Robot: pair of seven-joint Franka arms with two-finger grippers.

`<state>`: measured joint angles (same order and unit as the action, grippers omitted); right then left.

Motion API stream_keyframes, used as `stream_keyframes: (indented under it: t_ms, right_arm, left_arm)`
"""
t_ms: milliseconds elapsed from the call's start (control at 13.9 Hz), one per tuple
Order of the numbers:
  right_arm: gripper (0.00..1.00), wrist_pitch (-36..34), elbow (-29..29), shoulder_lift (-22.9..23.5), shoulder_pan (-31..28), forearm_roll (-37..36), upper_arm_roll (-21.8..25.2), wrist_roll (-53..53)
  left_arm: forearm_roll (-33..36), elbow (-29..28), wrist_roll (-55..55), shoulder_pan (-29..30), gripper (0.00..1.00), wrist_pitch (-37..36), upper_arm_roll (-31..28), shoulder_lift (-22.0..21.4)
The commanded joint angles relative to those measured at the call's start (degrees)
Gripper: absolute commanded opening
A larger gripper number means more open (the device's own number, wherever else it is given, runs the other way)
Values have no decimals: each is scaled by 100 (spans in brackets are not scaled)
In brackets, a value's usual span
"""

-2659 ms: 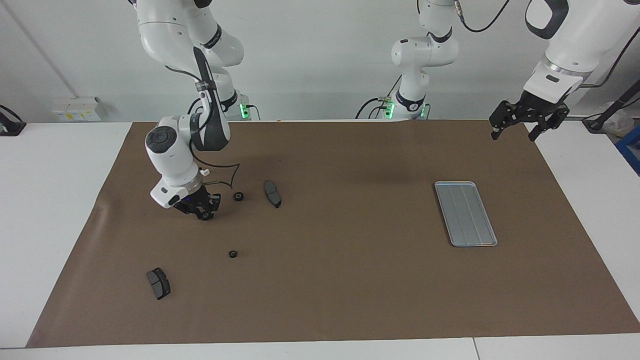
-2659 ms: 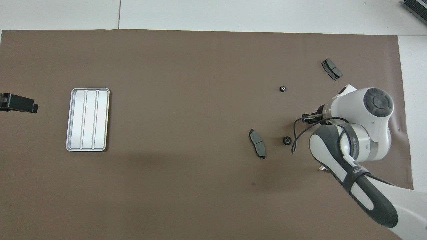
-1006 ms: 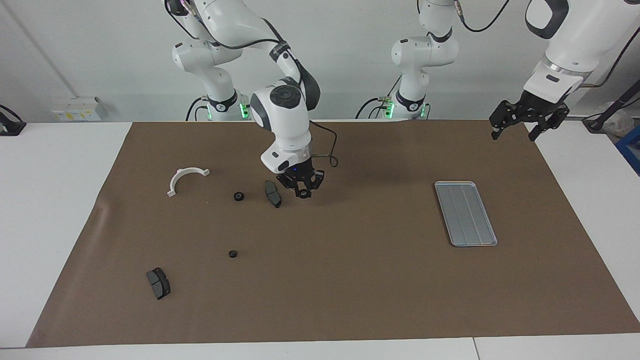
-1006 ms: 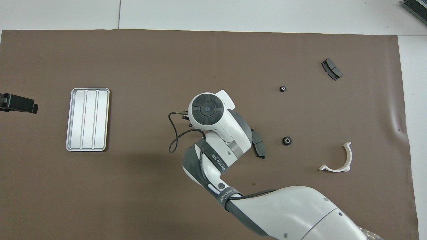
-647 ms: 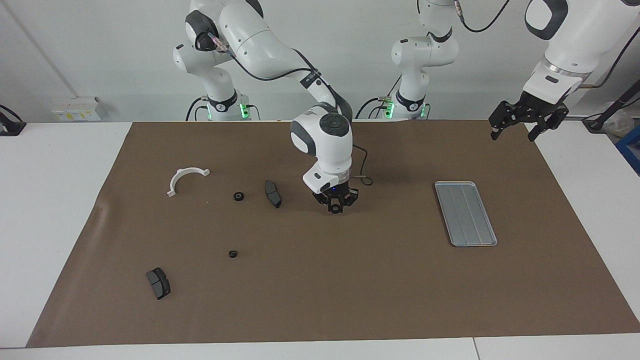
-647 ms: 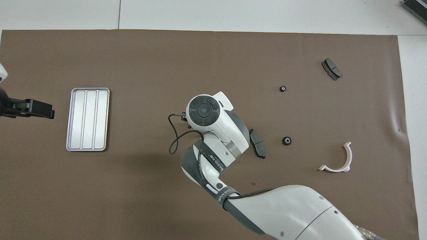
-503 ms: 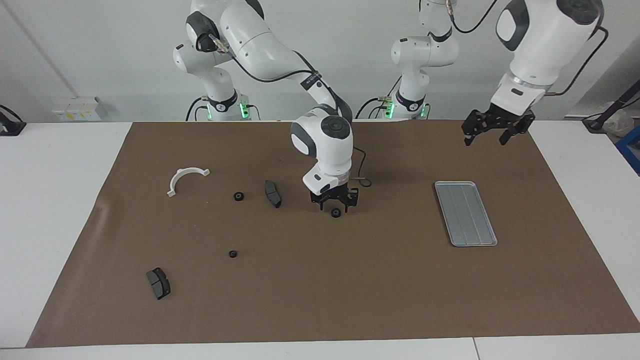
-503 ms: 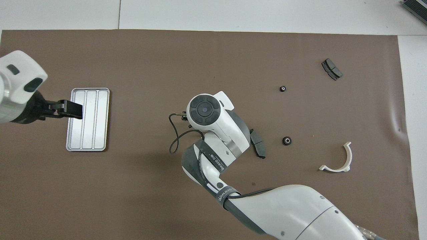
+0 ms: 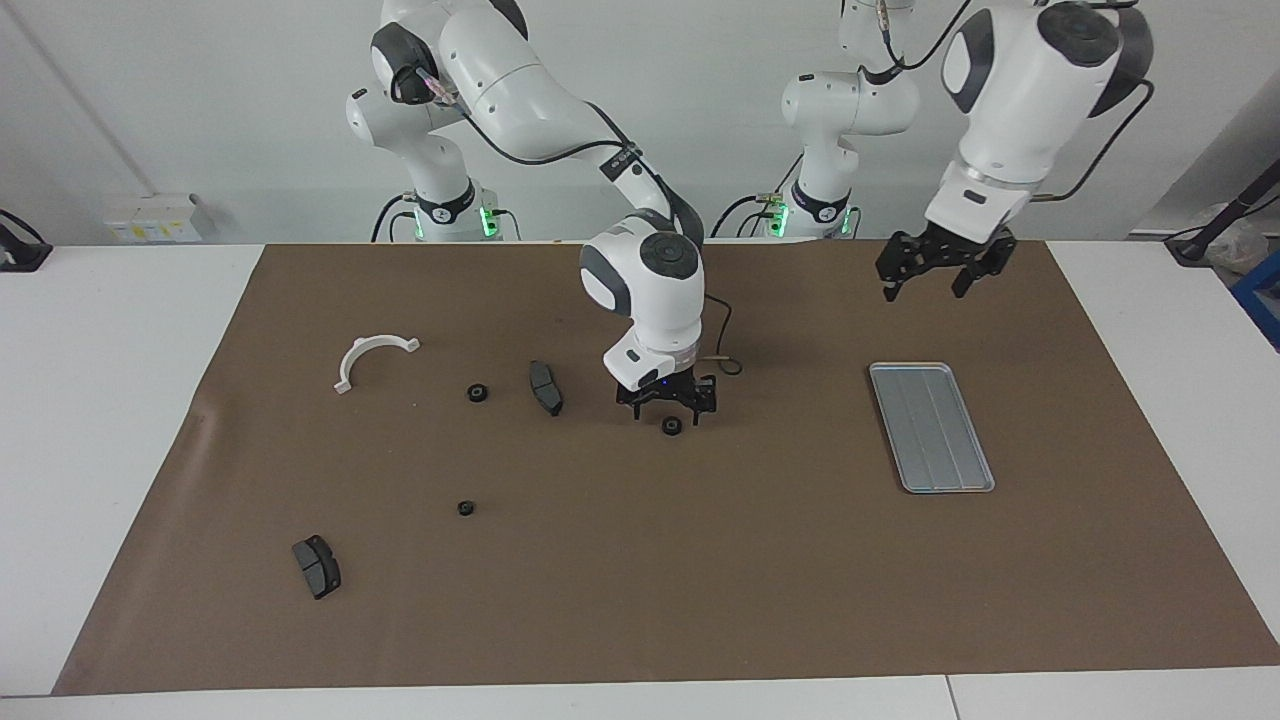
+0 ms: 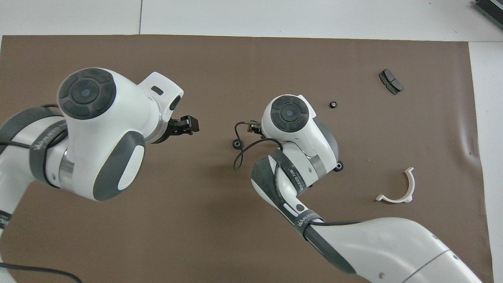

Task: Pick bearing gear from pile to tray

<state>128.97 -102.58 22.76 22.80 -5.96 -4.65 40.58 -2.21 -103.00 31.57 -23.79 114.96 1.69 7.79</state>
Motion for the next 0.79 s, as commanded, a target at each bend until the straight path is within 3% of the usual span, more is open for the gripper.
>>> stream_keyframes:
  t_ms: [0,144,719]
  right_arm:
    - [100,497,-1403,-938,-468,-11,-80,-672]
    - [100,489,-1799,-1237,-766,33,-80,-1165]
    - [100,831,-2925,-1783,-1312,156,-89,-2194]
  left_arm:
    - [-192,394,356,-344,100,272,-116,633]
    - [-44,973,927,-679,100,299,-125,1406]
    - [63,581,1167,-1005,100,1431,-117,1848]
